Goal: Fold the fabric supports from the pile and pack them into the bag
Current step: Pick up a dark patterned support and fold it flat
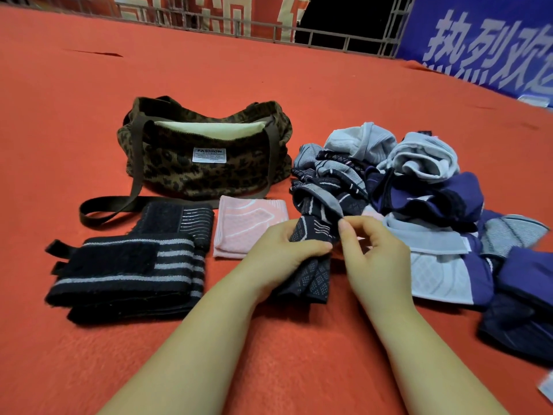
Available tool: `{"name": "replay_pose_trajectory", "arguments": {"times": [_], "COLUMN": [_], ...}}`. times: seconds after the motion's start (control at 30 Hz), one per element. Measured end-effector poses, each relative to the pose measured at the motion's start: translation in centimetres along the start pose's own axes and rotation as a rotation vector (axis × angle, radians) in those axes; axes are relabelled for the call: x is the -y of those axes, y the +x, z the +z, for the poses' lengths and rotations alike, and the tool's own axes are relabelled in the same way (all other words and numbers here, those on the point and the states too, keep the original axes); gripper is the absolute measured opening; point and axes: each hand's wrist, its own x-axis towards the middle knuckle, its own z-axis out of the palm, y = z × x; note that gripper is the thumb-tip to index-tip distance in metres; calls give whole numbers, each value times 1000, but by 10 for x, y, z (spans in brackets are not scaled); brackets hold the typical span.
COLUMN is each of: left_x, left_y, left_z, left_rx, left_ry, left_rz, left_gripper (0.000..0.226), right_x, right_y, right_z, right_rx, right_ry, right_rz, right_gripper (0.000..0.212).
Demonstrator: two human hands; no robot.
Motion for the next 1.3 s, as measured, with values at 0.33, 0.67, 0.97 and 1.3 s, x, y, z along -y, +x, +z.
{"name": "replay_pose_trajectory", "arguments": {"times": [0.33, 0.67, 0.97, 1.3], "left_x": [-9, -8, -8, -23], "left_y": [5, -7, -3, -7], "left_z": [-12, -20, -7, -6], "left_rx": [-273, 145, -174, -98], "left_ry": [-76, 182, 558, -391], "left_rz": [-123, -64, 357, -260], "left_gripper": [16, 21, 20, 24], "right_x": [-10, -6, 5, 1], "right_y": [16, 20, 10, 9], "right_z": [-21, -23, -14, -10], "right_rx": [-356, -361, -135, -108], "right_ry": [53, 238, 388, 384], "right_rz": [91, 142, 45, 162], "right_gripper": [11, 12, 8, 24]}}
